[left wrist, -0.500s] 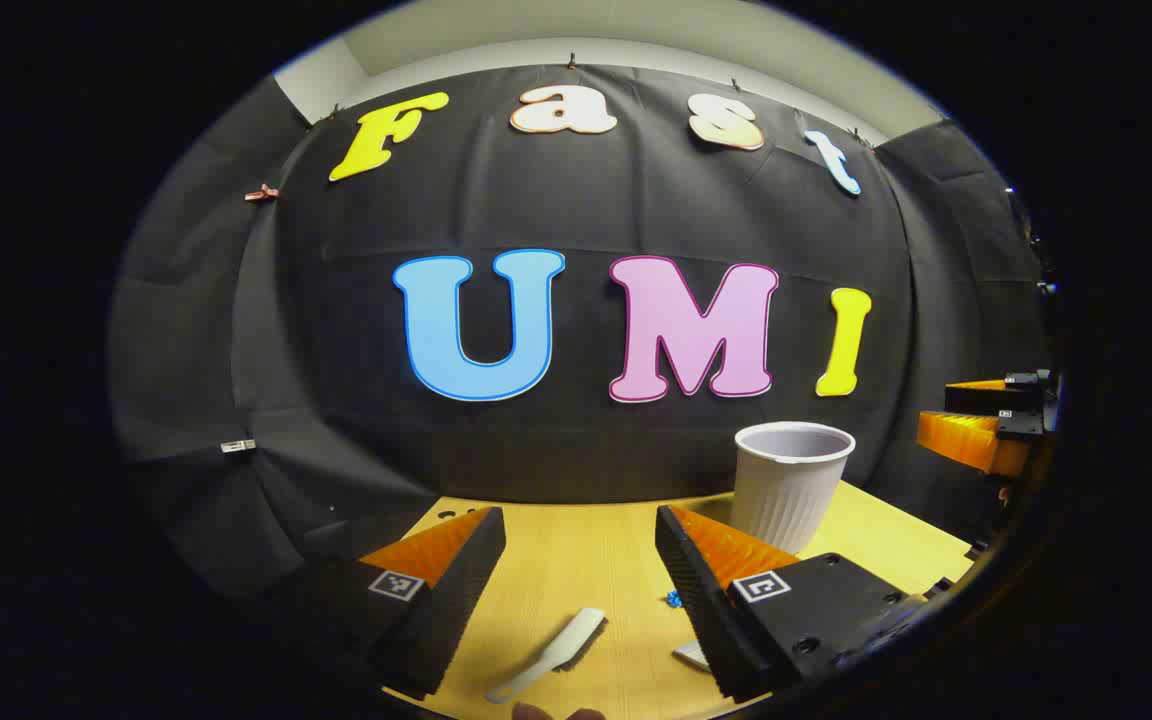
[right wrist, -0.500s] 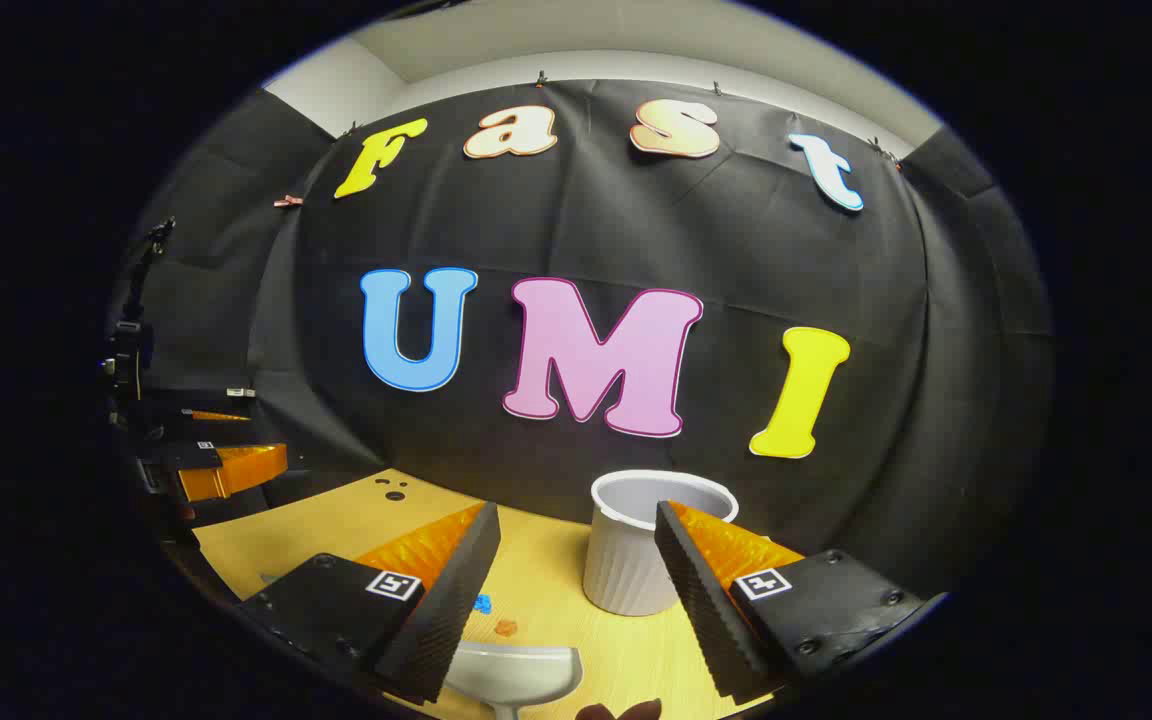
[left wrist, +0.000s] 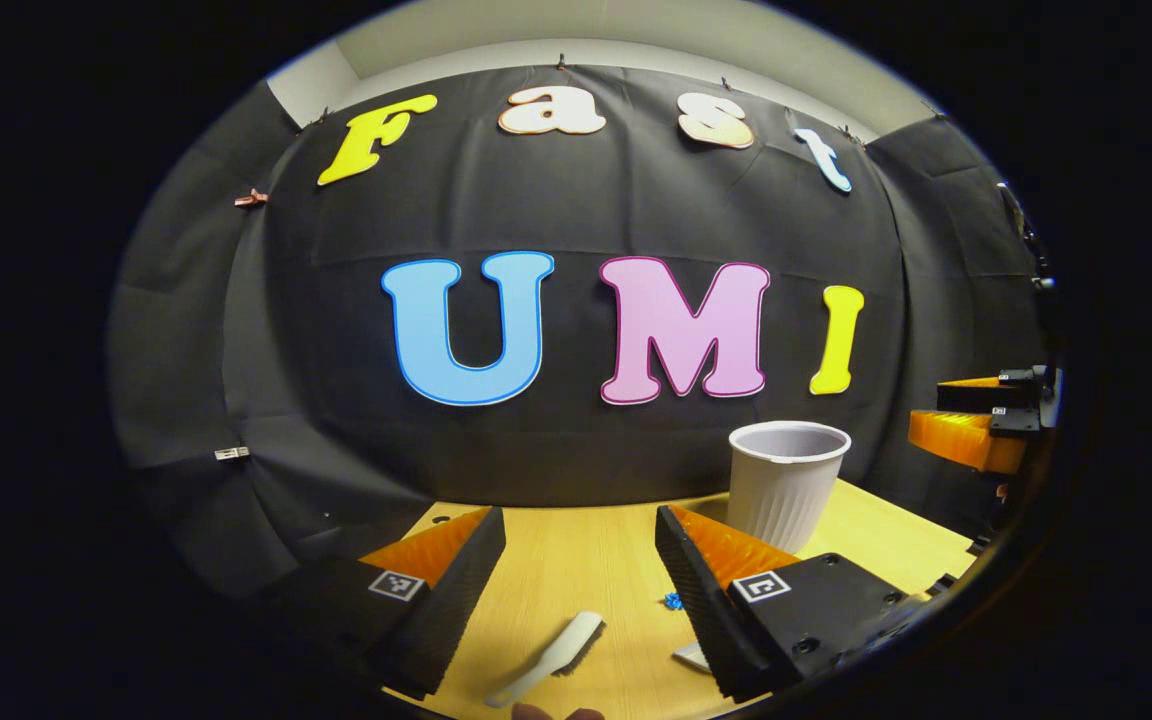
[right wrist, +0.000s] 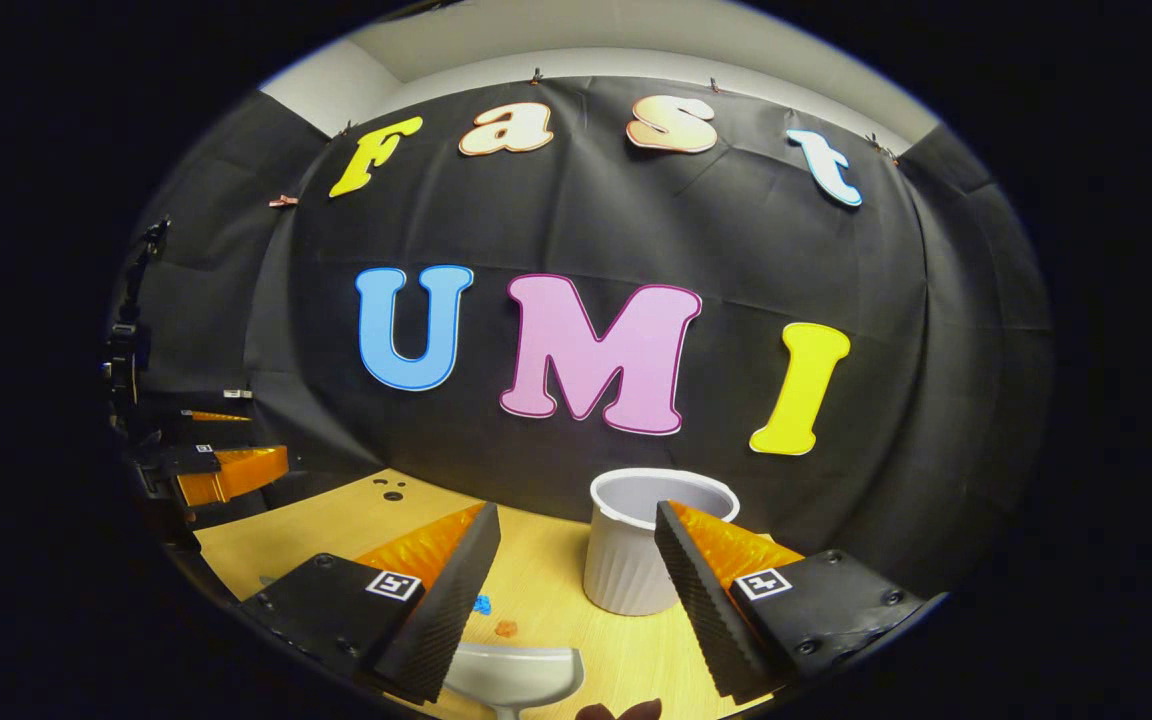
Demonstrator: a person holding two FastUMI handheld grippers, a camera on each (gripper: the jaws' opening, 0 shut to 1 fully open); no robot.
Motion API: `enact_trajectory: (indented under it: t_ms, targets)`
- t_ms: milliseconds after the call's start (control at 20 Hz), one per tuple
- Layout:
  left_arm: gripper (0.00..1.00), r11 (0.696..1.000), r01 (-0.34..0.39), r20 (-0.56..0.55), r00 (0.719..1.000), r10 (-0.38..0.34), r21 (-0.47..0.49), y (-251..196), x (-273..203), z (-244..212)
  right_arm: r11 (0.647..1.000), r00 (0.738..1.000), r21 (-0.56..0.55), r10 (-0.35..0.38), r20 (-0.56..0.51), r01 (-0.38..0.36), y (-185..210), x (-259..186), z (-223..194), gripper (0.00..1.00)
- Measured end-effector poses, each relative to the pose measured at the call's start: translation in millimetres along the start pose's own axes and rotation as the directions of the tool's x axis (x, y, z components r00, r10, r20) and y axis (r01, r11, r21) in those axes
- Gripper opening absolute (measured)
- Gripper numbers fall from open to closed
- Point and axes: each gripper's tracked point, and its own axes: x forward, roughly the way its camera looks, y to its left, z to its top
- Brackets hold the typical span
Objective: Pick up the small broom and dustpan from the desktop, sweep the trash into the dustpan with the broom, and then empty the trash into the garbage bin.
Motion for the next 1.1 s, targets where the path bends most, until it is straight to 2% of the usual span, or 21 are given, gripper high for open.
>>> enact_trajectory:
  t_ms: [300, 400, 450, 500, 600, 700, 750, 850, 900, 950, 1100]
  targets:
    - [0.96, 1.000, 0.009, -0.007, 1.000, -0.009, 0.006, 4, 0, -4, 1.000, 0.999, -0.002, 0.014, -0.036, -0.014, 7, -2, -9, 0.97]
    - [0.96, 1.000, 0.016, -0.011, 1.000, -0.016, 0.013, 5, -1, -6, 0.999, 0.991, -0.006, 0.046, -0.126, -0.047, 14, -7, -30, 0.97]
    - [0.96, 1.000, 0.021, -0.014, 1.000, -0.021, 0.018, 6, -1, -8, 0.997, 0.976, -0.011, 0.067, -0.205, -0.070, 17, -14, -50, 0.98]
    - [0.96, 0.999, 0.025, -0.018, 1.000, -0.024, 0.024, 7, -1, -10, 0.996, 0.950, -0.016, 0.079, -0.301, -0.088, 18, -22, -72, 0.98]
    - [0.96, 0.999, 0.032, -0.024, 0.999, -0.031, 0.027, 9, -1, -13, 0.992, 0.868, -0.006, 0.106, -0.484, -0.124, 18, -45, -119, 0.98]
    - [0.96, 0.999, 0.040, -0.033, 0.999, -0.039, 0.027, 9, 0, -18, 0.989, 0.756, 0.031, 0.130, -0.642, -0.144, 25, -72, -169, 0.98]
    - [0.96, 0.999, 0.039, -0.040, 0.998, -0.038, 0.029, 10, 0, -22, 0.988, 0.691, 0.055, 0.142, -0.709, -0.146, 29, -84, -191, 0.98]
    - [0.96, 0.999, 0.043, -0.052, 0.998, -0.041, 0.034, 8, -1, -27, 0.987, 0.569, 0.094, 0.154, -0.808, -0.133, 39, -101, -230, 0.98]
    - [0.96, 0.998, 0.046, -0.053, 0.998, -0.044, 0.038, 7, -1, -27, 0.987, 0.518, 0.112, 0.156, -0.841, -0.115, 43, -108, -248, 0.97]
    - [0.96, 0.998, 0.051, -0.053, 0.997, -0.048, 0.045, 5, -3, -29, 0.985, 0.474, 0.135, 0.168, -0.864, -0.104, 49, -113, -263, 0.97]
    - [0.95, 0.996, 0.059, -0.052, 0.997, -0.055, 0.074, 2, -6, -30, 0.986, 0.412, 0.147, 0.165, -0.896, -0.075, 59, -107, -303, 0.94]
